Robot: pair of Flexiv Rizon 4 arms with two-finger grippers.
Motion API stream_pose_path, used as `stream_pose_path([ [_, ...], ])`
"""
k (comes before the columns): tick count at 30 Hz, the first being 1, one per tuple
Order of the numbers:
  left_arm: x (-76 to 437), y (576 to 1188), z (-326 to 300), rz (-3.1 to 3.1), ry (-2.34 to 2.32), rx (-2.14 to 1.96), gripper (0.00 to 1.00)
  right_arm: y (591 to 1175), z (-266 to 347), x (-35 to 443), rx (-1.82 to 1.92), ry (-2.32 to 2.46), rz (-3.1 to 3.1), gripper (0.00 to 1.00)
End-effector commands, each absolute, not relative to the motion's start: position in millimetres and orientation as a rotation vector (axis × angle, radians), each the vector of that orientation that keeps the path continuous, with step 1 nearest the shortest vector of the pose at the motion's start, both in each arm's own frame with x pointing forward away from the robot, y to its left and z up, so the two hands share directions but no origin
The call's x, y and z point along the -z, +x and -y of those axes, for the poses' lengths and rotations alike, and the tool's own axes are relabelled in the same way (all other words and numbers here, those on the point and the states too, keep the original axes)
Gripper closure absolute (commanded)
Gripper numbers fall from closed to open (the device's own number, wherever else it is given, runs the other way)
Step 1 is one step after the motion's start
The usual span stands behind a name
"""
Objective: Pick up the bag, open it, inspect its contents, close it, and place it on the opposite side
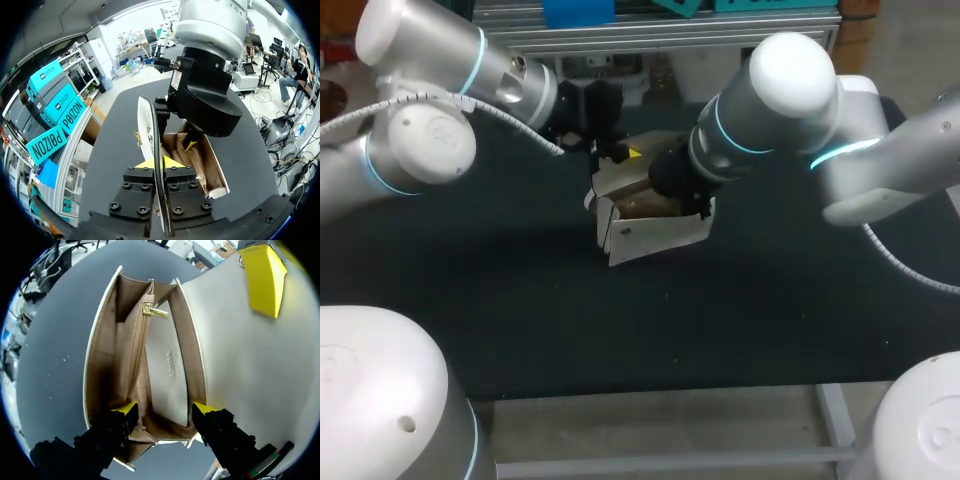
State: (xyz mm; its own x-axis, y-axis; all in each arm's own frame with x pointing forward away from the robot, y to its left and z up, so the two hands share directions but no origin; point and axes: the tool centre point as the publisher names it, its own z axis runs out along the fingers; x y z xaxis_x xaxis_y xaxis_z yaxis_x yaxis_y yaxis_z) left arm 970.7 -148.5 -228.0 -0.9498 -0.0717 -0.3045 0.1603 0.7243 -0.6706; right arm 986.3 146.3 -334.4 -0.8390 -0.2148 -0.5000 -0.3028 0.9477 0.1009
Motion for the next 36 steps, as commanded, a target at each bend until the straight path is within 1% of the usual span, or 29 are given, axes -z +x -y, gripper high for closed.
stream_pose_path([
  [1,222,964,149,-2.61,0.072,1.067,1.0,990,-145,345,-0.23,-0.371,-2.609,0.0],
  [31,226,967,151,-2.622,0.075,1.043,1.0,987,-144,339,-0.221,-0.369,-2.596,0.0],
  [32,226,967,151,-2.622,0.076,1.042,1.0,987,-144,338,-0.22,-0.37,-2.595,0.03],
  [33,226,967,151,-2.623,0.077,1.041,1.0,987,-144,338,-0.22,-0.371,-2.594,0.1],
  [35,227,967,151,-2.625,0.077,1.039,1.0,987,-144,337,-0.219,-0.371,-2.59,0.31],
  [36,227,967,151,-2.626,0.078,1.037,1.0,987,-144,335,-0.215,-0.361,-2.574,0.58],
])
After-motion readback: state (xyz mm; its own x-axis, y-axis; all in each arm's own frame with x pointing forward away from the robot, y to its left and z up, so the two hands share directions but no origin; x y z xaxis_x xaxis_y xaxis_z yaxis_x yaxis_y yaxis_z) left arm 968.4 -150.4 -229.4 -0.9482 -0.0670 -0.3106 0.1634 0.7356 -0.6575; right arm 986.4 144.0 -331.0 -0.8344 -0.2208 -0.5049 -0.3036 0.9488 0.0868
